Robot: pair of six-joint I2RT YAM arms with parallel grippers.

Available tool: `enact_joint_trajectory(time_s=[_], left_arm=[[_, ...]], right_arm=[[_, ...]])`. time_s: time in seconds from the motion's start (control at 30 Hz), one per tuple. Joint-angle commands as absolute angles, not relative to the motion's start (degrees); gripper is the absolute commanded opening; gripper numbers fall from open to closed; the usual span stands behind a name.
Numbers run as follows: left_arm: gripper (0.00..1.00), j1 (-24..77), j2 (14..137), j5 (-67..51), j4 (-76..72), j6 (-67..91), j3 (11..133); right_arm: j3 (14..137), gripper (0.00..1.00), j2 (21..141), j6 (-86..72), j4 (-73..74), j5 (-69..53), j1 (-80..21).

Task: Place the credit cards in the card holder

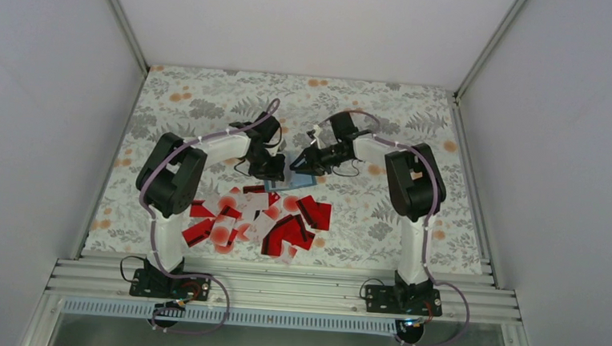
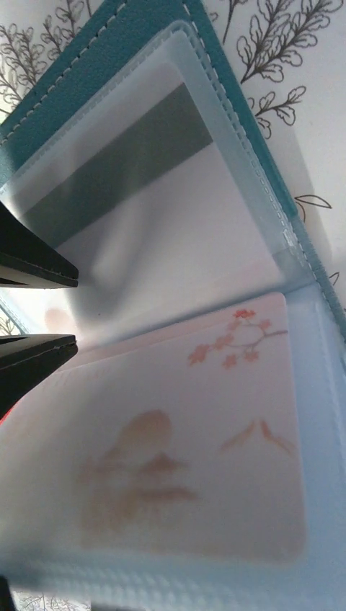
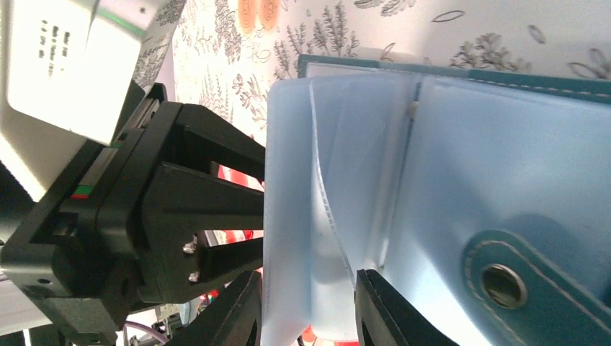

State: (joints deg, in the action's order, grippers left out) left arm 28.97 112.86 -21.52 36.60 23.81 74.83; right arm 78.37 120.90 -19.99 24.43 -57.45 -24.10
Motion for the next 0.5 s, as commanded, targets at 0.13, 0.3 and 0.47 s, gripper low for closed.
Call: enact_joint_trajectory(time_s=[0.13, 0.3, 0.47], left_arm=[[0.19, 28.21, 106.21, -18.68, 39.2, 25.4, 74.75], [0.19, 26.98, 100.4, -15.21, 40.77, 26.97, 71.92], [0.19, 26.26, 94.42, -11.44, 41.84, 27.65, 69.01]], right_arm=[[82.33, 0.33, 122.73, -19.38, 26.78, -58.42, -26.91], [84.15, 0.34, 124.77, -19.34, 27.0, -59.13, -29.06], [85.94, 0.34, 125.99, -19.5, 26.69, -59.57, -30.87]])
